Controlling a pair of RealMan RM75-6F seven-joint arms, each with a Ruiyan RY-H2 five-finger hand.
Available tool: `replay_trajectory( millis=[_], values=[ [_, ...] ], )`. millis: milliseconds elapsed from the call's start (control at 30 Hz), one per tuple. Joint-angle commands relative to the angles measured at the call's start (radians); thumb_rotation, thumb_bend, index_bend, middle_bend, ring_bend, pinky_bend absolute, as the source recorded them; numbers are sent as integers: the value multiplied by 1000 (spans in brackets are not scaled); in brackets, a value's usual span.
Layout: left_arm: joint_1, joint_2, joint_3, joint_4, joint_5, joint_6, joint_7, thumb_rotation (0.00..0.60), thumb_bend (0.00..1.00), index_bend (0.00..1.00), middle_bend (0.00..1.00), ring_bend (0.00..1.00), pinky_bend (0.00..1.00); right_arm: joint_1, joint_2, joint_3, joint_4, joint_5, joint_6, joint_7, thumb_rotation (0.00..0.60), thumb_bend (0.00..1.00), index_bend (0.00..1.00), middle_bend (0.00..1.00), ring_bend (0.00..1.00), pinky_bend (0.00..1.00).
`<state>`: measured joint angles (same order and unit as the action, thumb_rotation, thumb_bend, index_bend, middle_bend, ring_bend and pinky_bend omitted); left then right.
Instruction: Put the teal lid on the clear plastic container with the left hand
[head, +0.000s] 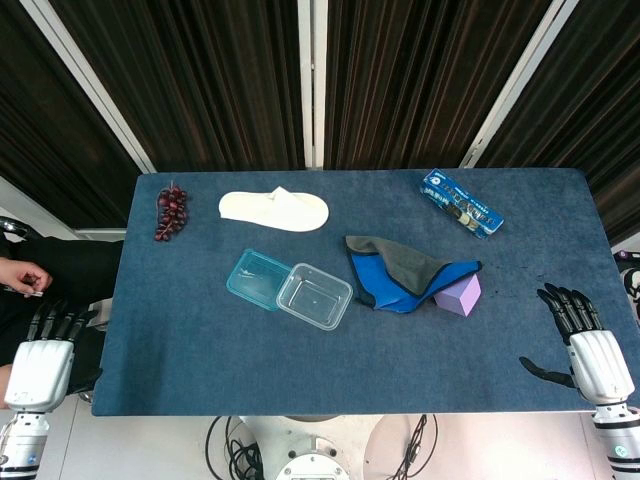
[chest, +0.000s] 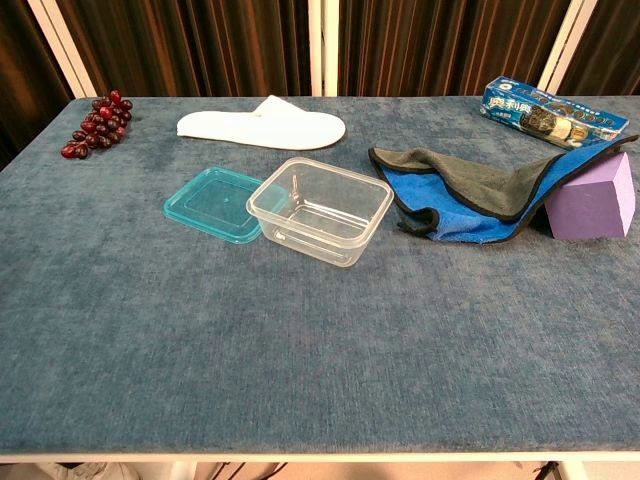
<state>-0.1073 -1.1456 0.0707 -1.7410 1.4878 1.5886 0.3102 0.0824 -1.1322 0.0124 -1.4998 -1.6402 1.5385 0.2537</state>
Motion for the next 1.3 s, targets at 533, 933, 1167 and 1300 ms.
replay_trajectory(
  millis=[533, 933, 1167, 1300],
  values=[
    [-215, 33, -138, -73, 23, -276, 139, 600, 39, 202, 157, 25, 0, 33, 49, 35, -63, -4, 0, -61, 600, 60, 0, 33, 0, 0],
    [-649, -138, -273, 124, -255, -846, 239, 600, 40, 109, 126, 25, 2, 17, 49, 24, -85, 14, 2, -84, 600, 60, 0, 22, 0, 0],
    [-815, -274, -249, 321, -408, -1009, 324, 600, 41, 66, 64, 0, 0, 2, 38, 17, -80, 25, 7, -88, 600, 60, 0, 20, 0, 0],
    [-871, -324, -218, 401, -465, -1044, 353, 600, 42, 64, 58, 0, 0, -6, 35, 17, -77, 32, 15, -87, 600, 61, 0, 20, 0, 0]
  ],
)
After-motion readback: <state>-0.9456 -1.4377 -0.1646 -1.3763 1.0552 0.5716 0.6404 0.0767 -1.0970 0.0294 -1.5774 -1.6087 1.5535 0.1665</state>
